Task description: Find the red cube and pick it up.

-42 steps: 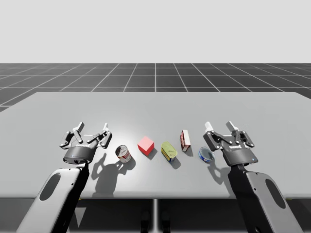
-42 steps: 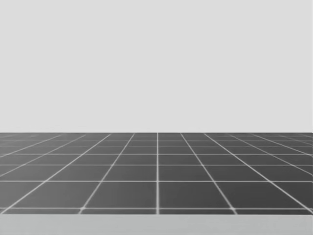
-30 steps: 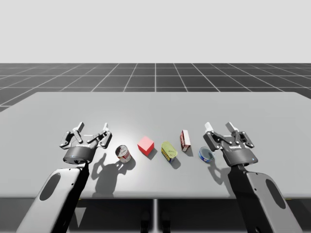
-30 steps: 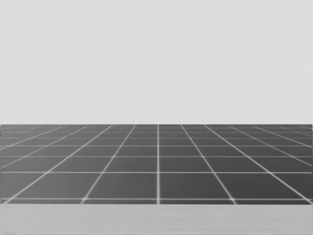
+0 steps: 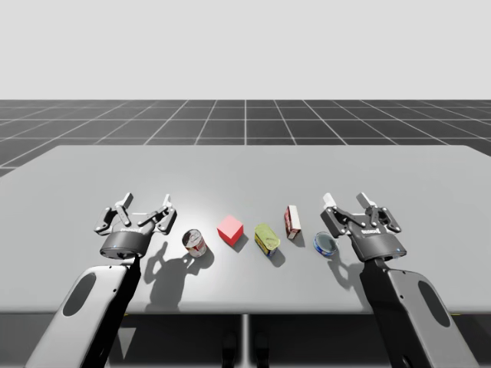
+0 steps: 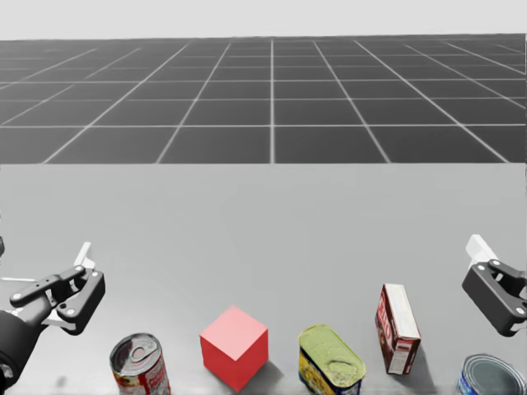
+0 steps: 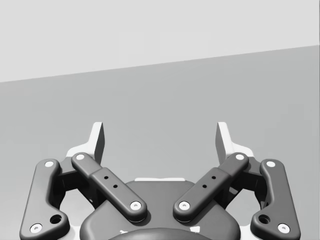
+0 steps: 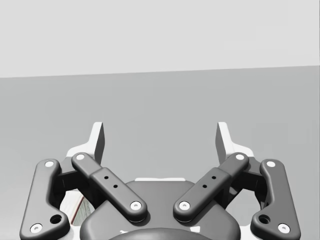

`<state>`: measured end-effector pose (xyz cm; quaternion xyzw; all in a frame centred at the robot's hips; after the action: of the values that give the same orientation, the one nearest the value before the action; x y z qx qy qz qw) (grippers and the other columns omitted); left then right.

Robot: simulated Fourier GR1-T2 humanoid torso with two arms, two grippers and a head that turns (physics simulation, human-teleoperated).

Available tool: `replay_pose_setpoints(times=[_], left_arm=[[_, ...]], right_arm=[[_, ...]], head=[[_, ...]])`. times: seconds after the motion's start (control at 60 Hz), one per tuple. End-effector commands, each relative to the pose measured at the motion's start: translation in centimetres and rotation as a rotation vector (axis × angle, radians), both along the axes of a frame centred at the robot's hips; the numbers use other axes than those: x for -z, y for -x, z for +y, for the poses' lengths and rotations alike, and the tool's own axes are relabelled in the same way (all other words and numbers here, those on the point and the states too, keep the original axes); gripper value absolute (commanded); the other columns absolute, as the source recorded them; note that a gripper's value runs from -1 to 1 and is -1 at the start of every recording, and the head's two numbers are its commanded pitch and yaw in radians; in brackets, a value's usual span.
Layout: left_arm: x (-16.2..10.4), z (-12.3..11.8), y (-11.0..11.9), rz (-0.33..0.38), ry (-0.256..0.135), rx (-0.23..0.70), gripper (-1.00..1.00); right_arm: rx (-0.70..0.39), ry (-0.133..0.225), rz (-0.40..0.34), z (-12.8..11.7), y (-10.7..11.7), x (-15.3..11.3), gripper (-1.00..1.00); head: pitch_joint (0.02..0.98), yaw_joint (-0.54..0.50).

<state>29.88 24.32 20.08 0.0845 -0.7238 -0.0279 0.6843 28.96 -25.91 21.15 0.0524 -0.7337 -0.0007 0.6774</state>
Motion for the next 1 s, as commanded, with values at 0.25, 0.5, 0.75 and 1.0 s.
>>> replay_pose_setpoints(times=[0.25,0.5,0.75,1.0], left_arm=[[0.1,-0.2,0.0,0.0,-0.001,0.012,-1.0],[-0.2,-0.5,0.1,0.002,0.028,0.039,-1.0],[-2.3,-2.3,2.9,0.076,0.134,0.12,-1.0],[-2.8,-6.6,8.9,0.168,0.101,0.181,-1.0]], right_arm=[[0.0,0.007,0.004,0.0,0.1,0.0,-1.0],[0.003,0.015,0.005,0.1,0.0,0.0,-1.0],[0.012,0.022,0.01,0.0,0.0,0.2,-1.0],[0.012,0.033,0.009,-0.1,-0.1,0.3,-1.0]], head=[[0.811,0.07],[0.862,0.11],[0.853,0.1],[0.855,0.11]])
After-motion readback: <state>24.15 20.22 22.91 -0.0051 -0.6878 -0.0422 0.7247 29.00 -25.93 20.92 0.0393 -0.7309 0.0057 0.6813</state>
